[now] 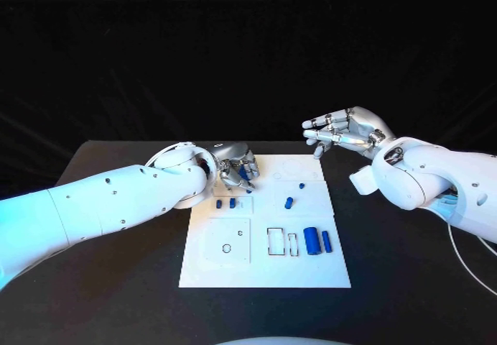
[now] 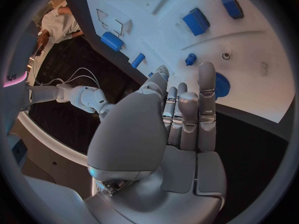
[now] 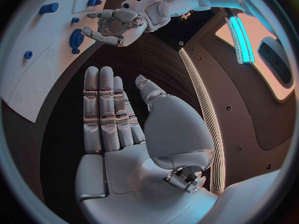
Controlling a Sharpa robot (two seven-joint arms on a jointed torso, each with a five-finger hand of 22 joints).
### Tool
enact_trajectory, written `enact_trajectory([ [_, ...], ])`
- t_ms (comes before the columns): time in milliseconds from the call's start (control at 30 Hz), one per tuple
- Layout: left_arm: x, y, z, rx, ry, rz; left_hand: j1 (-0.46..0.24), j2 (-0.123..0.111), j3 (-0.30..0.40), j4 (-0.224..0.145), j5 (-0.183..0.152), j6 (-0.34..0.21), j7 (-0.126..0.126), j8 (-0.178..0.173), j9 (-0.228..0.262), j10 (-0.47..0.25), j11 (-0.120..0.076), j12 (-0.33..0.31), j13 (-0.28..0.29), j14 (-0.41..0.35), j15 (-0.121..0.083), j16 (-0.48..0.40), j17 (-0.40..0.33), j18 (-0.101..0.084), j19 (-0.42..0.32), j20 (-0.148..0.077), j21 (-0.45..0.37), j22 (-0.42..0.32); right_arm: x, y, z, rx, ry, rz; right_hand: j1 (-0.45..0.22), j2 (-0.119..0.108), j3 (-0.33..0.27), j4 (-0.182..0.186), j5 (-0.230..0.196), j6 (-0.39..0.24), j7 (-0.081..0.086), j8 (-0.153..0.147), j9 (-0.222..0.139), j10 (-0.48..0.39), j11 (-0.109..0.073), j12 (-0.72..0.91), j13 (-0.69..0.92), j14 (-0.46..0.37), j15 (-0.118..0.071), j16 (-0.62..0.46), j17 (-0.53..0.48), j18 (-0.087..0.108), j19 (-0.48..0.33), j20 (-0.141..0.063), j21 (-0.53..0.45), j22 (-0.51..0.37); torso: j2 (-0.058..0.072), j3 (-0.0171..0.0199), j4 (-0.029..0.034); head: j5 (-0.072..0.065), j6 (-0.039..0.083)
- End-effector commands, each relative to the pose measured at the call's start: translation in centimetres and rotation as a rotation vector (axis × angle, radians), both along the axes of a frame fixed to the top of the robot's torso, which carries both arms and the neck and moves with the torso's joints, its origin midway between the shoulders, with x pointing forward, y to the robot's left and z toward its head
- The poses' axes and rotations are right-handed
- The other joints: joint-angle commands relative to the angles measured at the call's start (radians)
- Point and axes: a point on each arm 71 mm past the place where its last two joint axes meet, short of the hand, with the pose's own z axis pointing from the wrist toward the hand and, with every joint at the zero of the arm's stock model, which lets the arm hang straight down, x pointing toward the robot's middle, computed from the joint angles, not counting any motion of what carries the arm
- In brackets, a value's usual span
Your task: Assemble the parts on the task board
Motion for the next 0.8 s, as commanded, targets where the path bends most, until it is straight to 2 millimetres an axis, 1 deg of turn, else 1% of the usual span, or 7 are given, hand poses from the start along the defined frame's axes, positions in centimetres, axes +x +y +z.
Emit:
enact_trajectory([
  [33,0.2,-0.1,-0.3,0.104,-0.037,0.001,-0.015,0.001,0.0,0.006,-0.001,0.02,-0.003,-0.009,-0.008,0.016,0.0,-0.006,-0.012,0.028,-0.003,0.06,0.059,-0.023,0.035,-0.003,0.089,0.073,-0.1,0.2,0.0,0.001,-0.001,0.02,0.004,0.005,-0.005,0.0,0.005,-0.005,0.001,0.0,0.0,-0.006,0.001,-0.005,-0.001,-0.008,0.0,-0.005,0.001,0.006,0.004,0.003,-0.005,-0.001,0.0,-0.0004,-0.001,0.001,0.0],
  [67,0.2,-0.2,-0.4,0.113,-0.032,0.002,-0.016,0.001,0.001,0.007,-0.002,0.027,-0.004,-0.012,-0.012,0.023,-0.002,-0.007,-0.017,0.044,-0.005,0.093,0.095,-0.032,0.053,-0.004,0.142,0.116,-0.1,0.2,0.0,0.001,-0.001,0.02,0.005,0.005,-0.005,0.0,0.005,-0.005,0.001,0.0,0.0,-0.006,0.001,-0.005,-0.001,-0.008,0.0,-0.004,0.001,0.006,0.004,0.003,-0.005,-0.001,0.0,-0.0003,-0.0005,0.001,-0.001],
  [267,0.6,-0.2,-0.9,0.17,-0.003,0.01,-0.016,0.003,0.01,0.007,-0.002,0.052,-0.008,-0.03,-0.027,0.057,-0.008,-0.017,-0.036,0.096,-0.013,0.206,0.22,-0.065,0.114,-0.011,0.346,0.286,-0.1,0.3,0.0,0.002,-0.001,0.022,0.005,0.005,-0.005,0.0,0.005,-0.005,0.001,0.0,0.0,-0.006,0.001,-0.005,-0.001,-0.008,0.0,-0.004,0.001,0.006,0.004,0.003,-0.005,-0.001,0.0,-0.0002,0.0,-0.001,-0.003],
  [433,0.7,-0.4,-1.1,0.196,0.011,0.006,-0.016,0.002,0.024,0.01,-0.002,0.067,-0.017,-0.049,-0.038,0.097,-0.02,-0.031,-0.049,0.124,-0.024,0.249,0.261,-0.092,0.155,-0.021,0.508,0.42,-0.1,0.4,0.0,-0.001,-0.003,0.025,0.01,0.006,-0.005,-0.002,0.005,-0.005,0.001,0.0,0.0,-0.006,0.0,-0.005,0.0,-0.007,0.0,-0.004,0.002,0.006,0.006,0.003,-0.006,-0.002,0.0,-0.0003,0.001,-0.002,-0.005],
  [533,0.8,-0.6,-1.2,0.197,0.011,0.003,-0.012,0.002,0.032,0.009,-0.001,0.074,-0.02,-0.054,-0.04,0.106,-0.023,-0.038,-0.054,0.127,-0.027,0.251,0.26,-0.097,0.161,-0.025,0.54,0.446,-0.1,0.4,0.0,-0.001,-0.003,0.026,0.012,0.007,-0.005,-0.003,0.005,-0.005,0.001,0.0,0.0,-0.005,0.0,-0.004,0.0,-0.007,-0.001,-0.004,0.002,0.006,0.006,0.003,-0.006,-0.002,0.0,-0.0009,0.0013,-0.002,-0.004],
  [600,0.8,-0.8,-1.3,0.198,0.012,0.0,-0.012,0.001,0.035,0.009,-0.001,0.077,-0.02,-0.057,-0.041,0.111,-0.024,-0.043,-0.056,0.127,-0.027,0.248,0.254,-0.099,0.164,-0.026,0.55,0.455,-0.1,0.4,0.0,-0.001,-0.003,0.026,0.012,0.007,-0.005,-0.003,0.005,-0.005,0.001,0.0,0.0,-0.005,0.0,-0.004,0.0,-0.007,-0.001,-0.004,0.002,0.006,0.006,0.003,-0.006,-0.002,0.0,-0.0012,0.0,-0.001,-0.003],
  [800,0.8,-1.1,-1.4,0.198,0.015,-0.005,-0.01,0.002,0.044,0.009,-0.001,0.084,-0.021,-0.062,-0.043,0.119,-0.025,-0.051,-0.06,0.127,-0.029,0.242,0.24,-0.103,0.167,-0.027,0.57,0.473,-0.1,0.5,0.0,-0.001,-0.004,0.028,0.012,0.007,-0.005,-0.003,0.005,-0.005,0.001,0.0,0.0,-0.005,0.0,-0.004,0.0,-0.007,-0.001,-0.004,0.002,0.006,0.006,0.003,-0.006,-0.002,-0.001,-0.0001,-0.0004,-0.001,-0.005],
])
